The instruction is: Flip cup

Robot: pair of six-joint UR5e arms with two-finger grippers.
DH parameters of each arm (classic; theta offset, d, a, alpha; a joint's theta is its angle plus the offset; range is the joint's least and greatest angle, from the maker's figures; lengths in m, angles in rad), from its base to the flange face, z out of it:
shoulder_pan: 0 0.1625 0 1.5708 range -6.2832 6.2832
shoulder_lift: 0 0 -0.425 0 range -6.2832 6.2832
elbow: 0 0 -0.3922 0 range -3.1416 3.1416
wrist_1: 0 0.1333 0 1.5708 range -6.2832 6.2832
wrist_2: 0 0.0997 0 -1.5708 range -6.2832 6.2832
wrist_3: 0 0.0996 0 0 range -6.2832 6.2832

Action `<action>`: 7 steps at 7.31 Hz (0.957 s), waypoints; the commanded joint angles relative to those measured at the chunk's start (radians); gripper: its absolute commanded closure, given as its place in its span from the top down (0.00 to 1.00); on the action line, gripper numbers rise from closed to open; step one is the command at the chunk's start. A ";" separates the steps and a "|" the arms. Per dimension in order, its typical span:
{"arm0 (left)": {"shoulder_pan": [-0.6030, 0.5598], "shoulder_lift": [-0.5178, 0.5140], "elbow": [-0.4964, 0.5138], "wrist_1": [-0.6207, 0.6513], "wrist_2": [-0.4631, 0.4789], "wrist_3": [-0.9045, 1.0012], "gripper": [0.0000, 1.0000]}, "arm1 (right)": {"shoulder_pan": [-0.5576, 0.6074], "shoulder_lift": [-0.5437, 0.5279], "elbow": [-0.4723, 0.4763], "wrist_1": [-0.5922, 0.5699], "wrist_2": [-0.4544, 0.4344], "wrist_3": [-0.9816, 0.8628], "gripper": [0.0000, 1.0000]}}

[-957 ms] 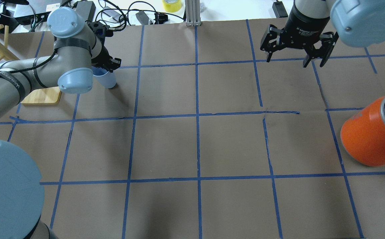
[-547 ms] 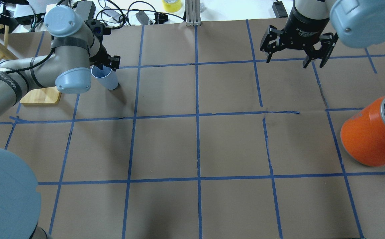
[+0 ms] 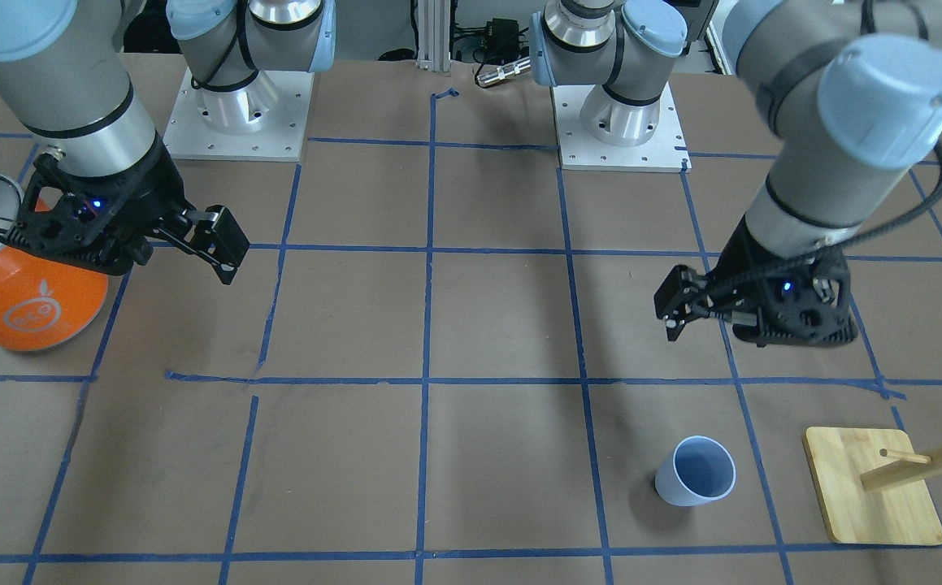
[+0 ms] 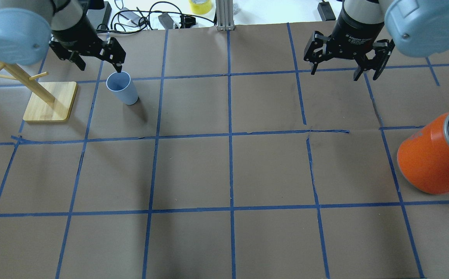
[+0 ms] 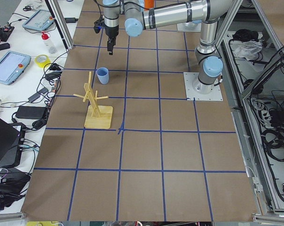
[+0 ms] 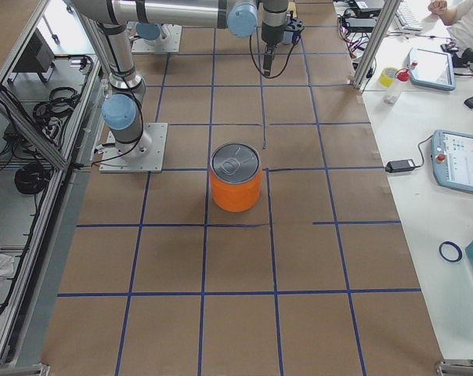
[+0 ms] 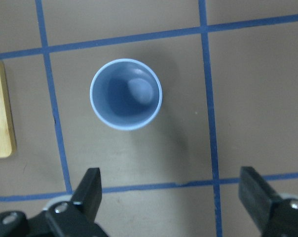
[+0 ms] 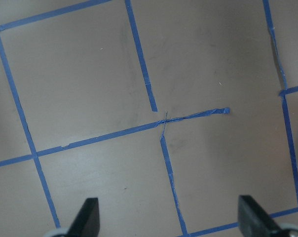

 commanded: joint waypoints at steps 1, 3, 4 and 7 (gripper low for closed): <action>-0.001 0.150 0.023 -0.179 -0.004 -0.004 1.00 | 0.000 0.002 0.001 -0.005 0.001 0.000 1.00; 0.000 0.198 0.007 -0.256 -0.001 0.001 1.00 | 0.000 0.000 0.007 0.000 0.001 -0.002 1.00; -0.001 0.224 0.003 -0.276 -0.012 -0.016 1.00 | -0.001 0.000 0.010 -0.005 0.001 0.000 1.00; 0.000 0.278 -0.016 -0.353 -0.004 -0.019 1.00 | 0.000 0.000 0.022 -0.001 0.001 0.000 1.00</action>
